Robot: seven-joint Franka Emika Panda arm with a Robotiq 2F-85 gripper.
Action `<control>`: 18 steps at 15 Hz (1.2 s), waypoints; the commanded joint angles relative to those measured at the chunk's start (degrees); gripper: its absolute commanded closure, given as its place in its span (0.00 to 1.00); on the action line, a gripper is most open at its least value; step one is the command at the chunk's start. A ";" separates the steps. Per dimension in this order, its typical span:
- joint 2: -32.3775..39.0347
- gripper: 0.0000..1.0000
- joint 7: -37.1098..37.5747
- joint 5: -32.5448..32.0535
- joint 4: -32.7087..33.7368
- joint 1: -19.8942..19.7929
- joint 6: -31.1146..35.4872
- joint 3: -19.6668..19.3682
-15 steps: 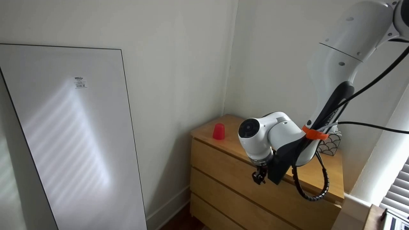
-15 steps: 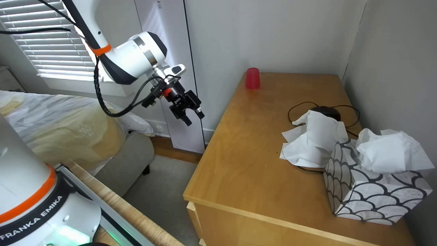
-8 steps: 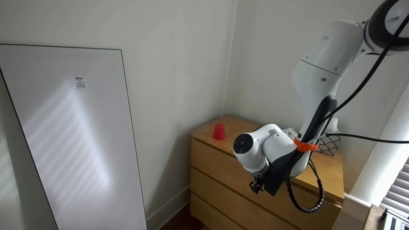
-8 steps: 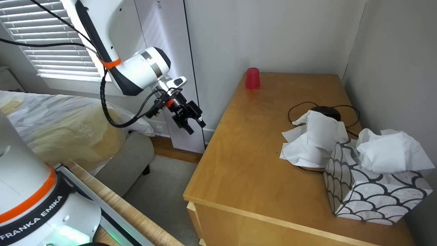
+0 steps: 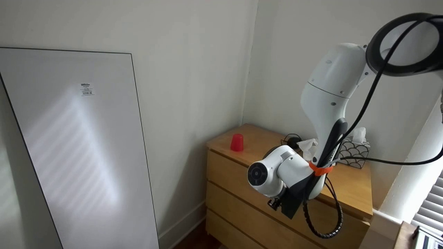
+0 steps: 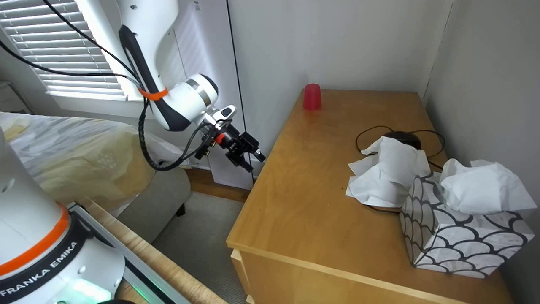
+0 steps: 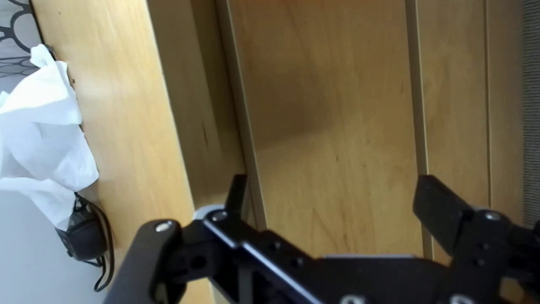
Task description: Open the top drawer fully
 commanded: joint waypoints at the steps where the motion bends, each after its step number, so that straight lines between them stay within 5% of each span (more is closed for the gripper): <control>1: 4.56 0.00 4.80 -3.87 2.92 1.94 -4.98 0.10; 18: 11.61 0.00 4.56 -10.76 8.43 0.73 -11.52 1.67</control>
